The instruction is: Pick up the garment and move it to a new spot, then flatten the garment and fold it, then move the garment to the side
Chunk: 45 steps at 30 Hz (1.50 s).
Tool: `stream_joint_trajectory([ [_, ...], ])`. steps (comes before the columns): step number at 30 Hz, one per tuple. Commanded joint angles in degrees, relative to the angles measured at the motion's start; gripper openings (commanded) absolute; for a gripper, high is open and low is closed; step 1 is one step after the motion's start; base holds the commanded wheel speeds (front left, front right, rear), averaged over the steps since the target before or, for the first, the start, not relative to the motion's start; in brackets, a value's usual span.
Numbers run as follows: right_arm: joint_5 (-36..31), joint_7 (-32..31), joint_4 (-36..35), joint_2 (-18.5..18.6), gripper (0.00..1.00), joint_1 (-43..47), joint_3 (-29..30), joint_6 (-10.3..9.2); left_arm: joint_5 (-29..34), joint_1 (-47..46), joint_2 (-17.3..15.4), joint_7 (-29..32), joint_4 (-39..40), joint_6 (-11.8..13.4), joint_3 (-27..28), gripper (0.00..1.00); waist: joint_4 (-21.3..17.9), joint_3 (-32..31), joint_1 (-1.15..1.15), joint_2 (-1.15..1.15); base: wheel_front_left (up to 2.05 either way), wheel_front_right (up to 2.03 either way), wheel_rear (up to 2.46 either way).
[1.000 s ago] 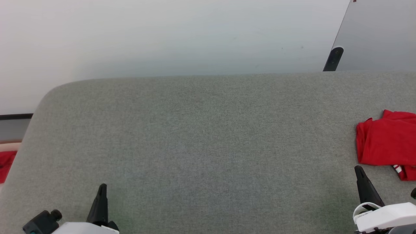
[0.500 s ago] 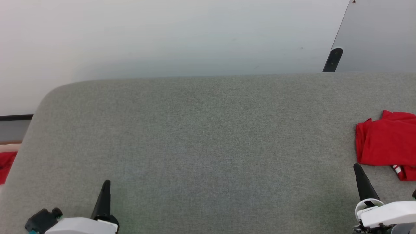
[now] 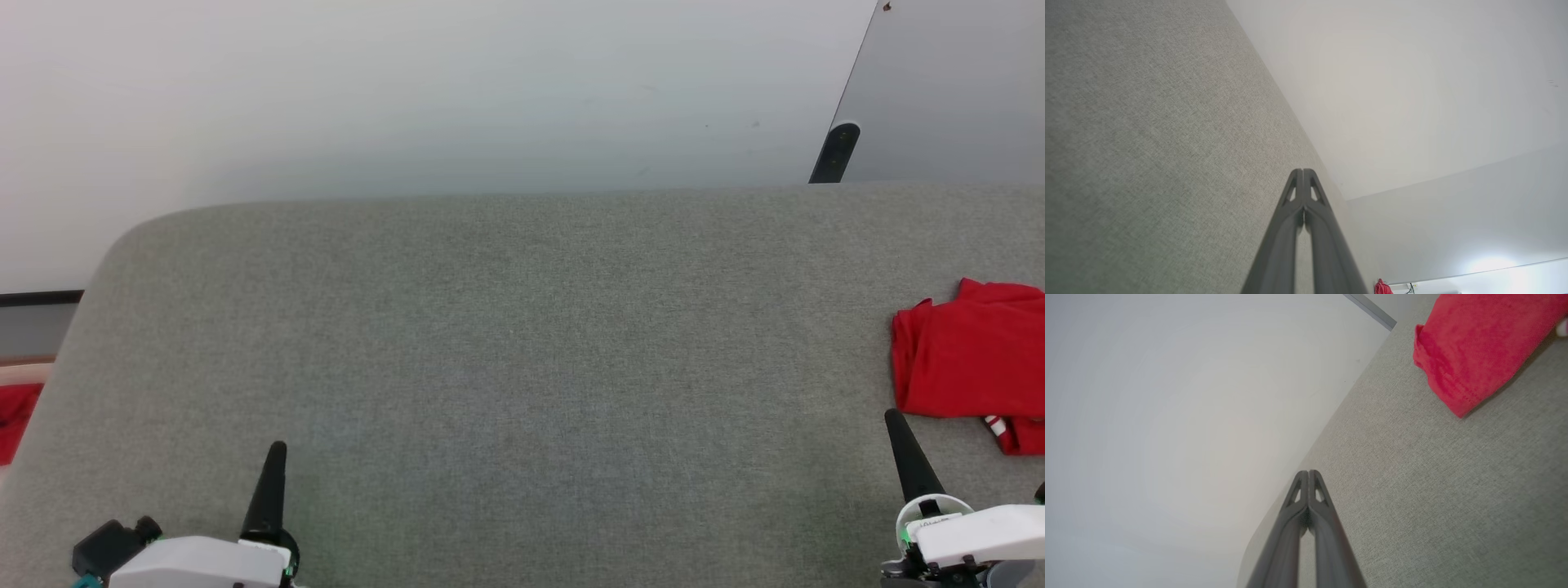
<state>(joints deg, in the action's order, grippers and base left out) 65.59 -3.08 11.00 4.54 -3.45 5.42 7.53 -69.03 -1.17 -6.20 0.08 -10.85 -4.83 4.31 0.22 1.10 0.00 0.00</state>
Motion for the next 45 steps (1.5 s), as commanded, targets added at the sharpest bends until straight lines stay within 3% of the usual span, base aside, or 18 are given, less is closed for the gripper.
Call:
stream_joint_trajectory([
  [1, 1.75, -0.32, -0.18, -0.05, 0.0, -1.23, 0.36, -0.04, -1.5, -1.07, -0.05, 0.32, 0.15, -0.47, 0.38, 0.0, 0.0, -0.03, 0.0, 0.0, 0.0, 0.0, 0.0],
  [45, 22.31, -2.94, 2.5, -1.44, 0.0, -2.7, 1.03, -0.07, -19.42, -4.64, 2.76, 5.41, -2.62, -2.46, 2.03, 0.0, -0.17, -0.71, 0.0, 0.0, 0.0, 0.0, 0.0],
])
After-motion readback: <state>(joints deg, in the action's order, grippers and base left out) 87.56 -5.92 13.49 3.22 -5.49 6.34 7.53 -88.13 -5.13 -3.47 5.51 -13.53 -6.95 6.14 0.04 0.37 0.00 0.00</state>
